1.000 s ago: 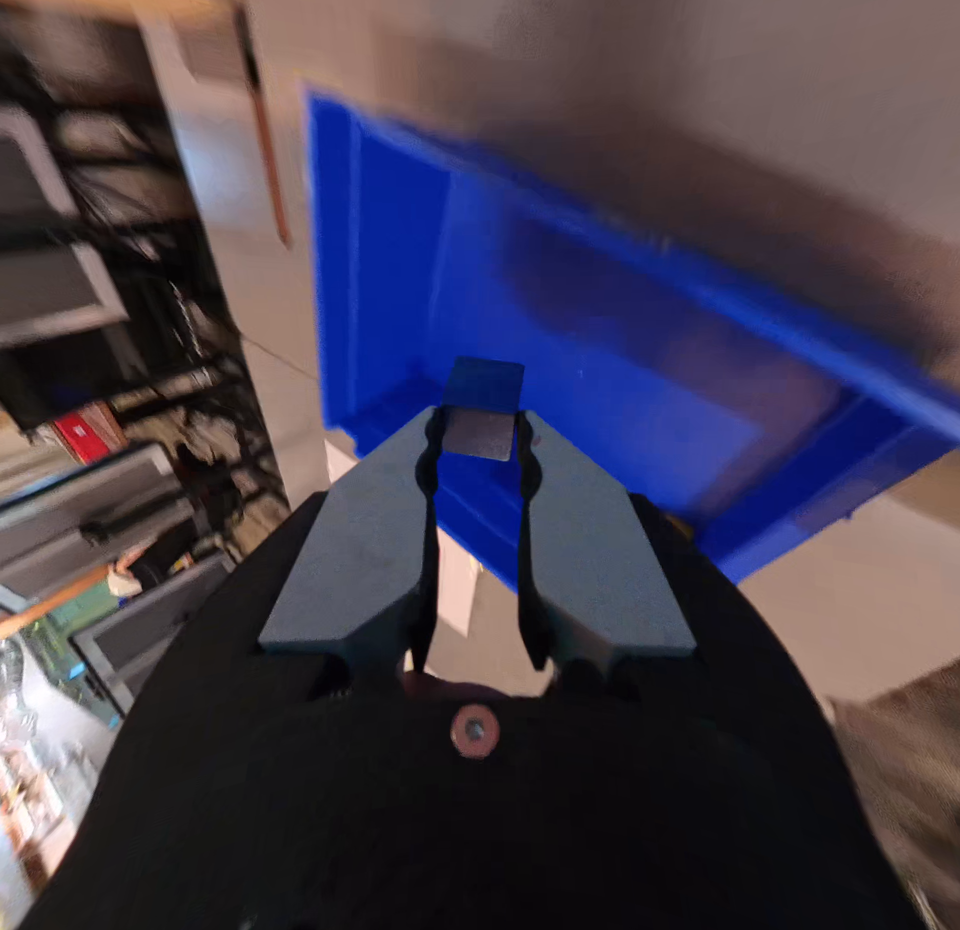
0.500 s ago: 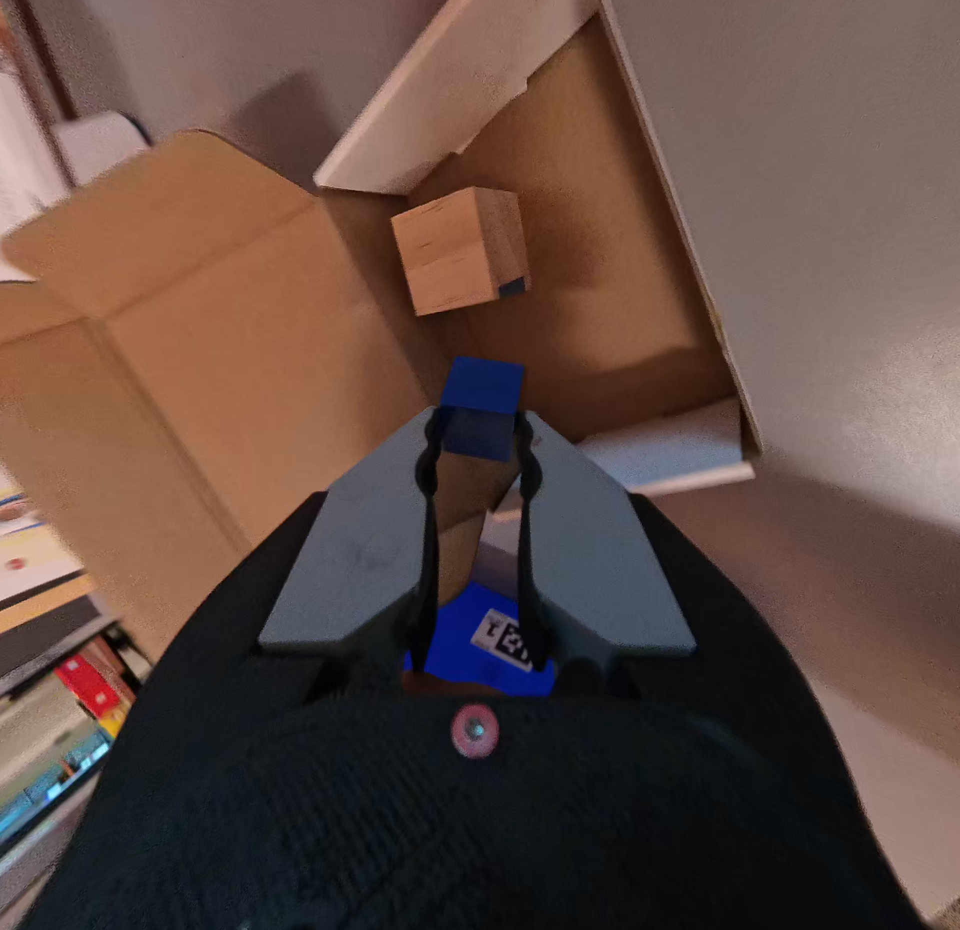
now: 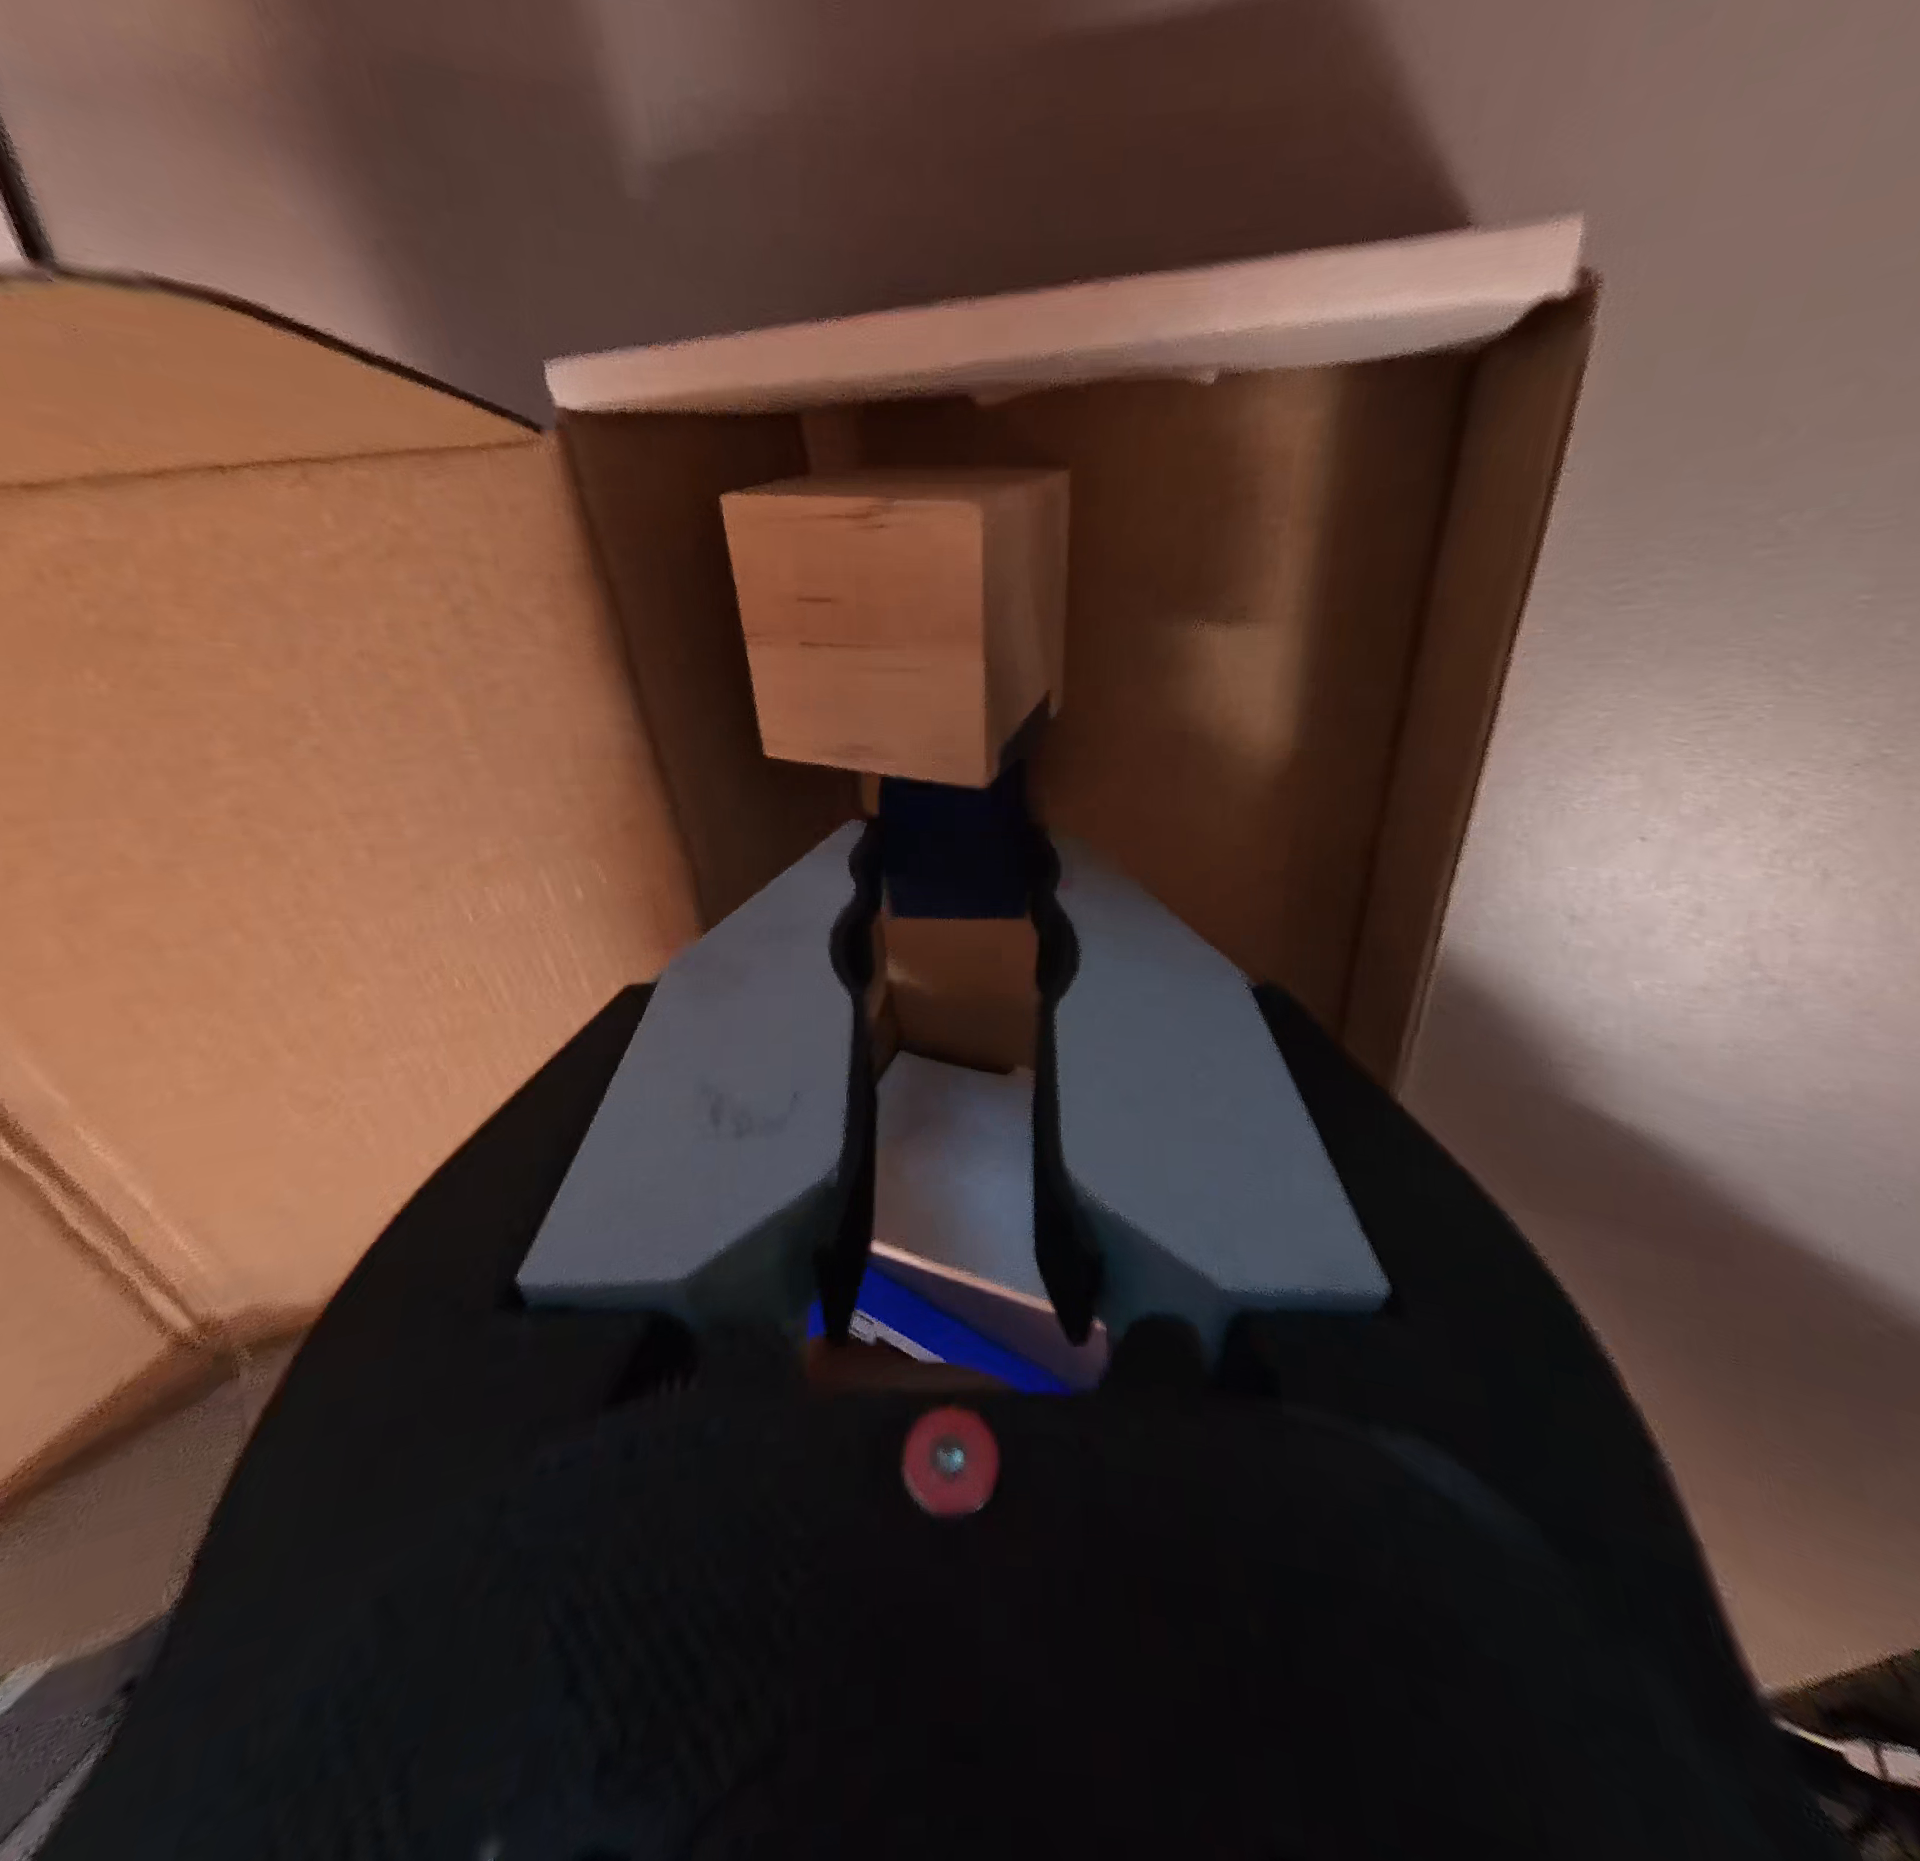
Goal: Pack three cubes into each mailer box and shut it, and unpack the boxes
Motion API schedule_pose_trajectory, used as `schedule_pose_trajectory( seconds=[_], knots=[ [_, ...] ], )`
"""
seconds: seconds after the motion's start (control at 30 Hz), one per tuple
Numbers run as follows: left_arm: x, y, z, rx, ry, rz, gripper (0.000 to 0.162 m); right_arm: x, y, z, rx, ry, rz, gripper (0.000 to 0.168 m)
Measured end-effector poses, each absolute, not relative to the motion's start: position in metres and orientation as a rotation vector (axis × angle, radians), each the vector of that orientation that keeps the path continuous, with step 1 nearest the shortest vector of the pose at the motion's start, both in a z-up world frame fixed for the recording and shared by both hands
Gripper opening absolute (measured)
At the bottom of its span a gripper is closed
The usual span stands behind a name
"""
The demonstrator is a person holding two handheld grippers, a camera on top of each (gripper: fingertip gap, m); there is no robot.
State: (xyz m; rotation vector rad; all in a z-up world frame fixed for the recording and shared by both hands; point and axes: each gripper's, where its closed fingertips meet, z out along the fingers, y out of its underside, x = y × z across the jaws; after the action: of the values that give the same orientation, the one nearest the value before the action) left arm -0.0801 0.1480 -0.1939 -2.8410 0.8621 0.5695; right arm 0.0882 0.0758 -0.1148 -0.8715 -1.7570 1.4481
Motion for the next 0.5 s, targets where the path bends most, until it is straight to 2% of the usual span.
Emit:
schedule_pose_trajectory(
  seconds=[0.13,0.2,0.3,0.5],
  knots=[
    [-0.084,0.135,-0.189,-2.873,0.802,0.545,0.048,0.088,0.076,-0.115,-0.874,-1.759,1.447,0.039],
    [-0.086,0.131,-0.181,-2.859,0.768,0.53,0.055,0.088,0.076,-0.115,-0.875,-1.761,1.446,0.039],
    [-0.096,0.118,-0.157,-2.845,0.721,0.545,0.057,0.088,0.076,-0.115,-0.874,-1.759,1.444,0.039],
    [-0.136,0.046,-0.069,-2.796,0.543,0.586,0.05,0.088,0.075,-0.115,-0.873,-1.761,1.444,0.039]
  ],
)
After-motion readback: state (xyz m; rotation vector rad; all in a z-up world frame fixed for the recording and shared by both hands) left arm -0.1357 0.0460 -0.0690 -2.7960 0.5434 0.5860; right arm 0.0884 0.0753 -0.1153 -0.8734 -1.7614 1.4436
